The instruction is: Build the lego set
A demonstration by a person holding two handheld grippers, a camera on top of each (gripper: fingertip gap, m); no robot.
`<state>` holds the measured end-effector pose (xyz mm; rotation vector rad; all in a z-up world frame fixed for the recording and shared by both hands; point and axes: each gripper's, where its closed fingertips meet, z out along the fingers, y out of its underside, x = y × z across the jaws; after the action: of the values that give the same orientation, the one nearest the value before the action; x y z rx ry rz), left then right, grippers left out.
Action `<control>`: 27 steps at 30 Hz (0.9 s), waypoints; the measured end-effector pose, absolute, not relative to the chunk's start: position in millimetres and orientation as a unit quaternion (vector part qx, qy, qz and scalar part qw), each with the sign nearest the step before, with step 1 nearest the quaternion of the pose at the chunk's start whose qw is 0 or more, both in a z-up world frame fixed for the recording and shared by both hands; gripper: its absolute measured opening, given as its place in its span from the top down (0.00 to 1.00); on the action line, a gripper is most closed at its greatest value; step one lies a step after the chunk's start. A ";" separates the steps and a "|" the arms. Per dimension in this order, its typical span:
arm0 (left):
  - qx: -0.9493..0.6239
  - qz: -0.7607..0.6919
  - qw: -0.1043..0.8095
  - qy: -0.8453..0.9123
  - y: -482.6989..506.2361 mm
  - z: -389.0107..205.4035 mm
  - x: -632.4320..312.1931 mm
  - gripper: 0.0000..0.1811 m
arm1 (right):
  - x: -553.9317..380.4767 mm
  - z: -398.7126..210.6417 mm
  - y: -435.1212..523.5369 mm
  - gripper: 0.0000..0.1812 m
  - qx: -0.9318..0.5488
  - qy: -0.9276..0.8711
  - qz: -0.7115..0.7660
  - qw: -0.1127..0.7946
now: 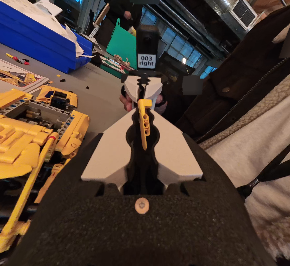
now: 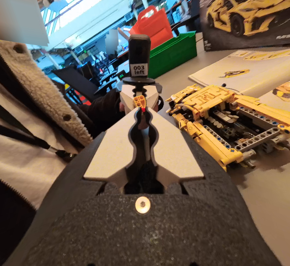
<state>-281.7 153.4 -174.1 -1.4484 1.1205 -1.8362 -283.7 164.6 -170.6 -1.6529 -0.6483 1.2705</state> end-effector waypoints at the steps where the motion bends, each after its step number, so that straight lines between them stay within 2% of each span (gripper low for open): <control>1: -0.537 -0.682 0.273 0.414 154.6 -173.4 -282.1 0.94 | -284.0 -169.9 165.3 0.98 -0.670 -0.256 0.514 0.472; 8: -0.545 -0.672 0.270 0.423 154.0 -178.4 -282.5 0.95 | -284.7 -177.4 163.8 0.98 -0.674 -0.334 0.411 0.515; 27: -0.602 -0.536 0.210 0.554 129.5 -242.5 -269.8 0.95 | -270.1 -239.0 139.6 0.98 -0.668 -0.625 0.066 0.399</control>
<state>-269.8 129.5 -242.5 -1.6729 1.5397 -1.4899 -270.1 139.6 -239.0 -1.6900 -1.5823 0.1668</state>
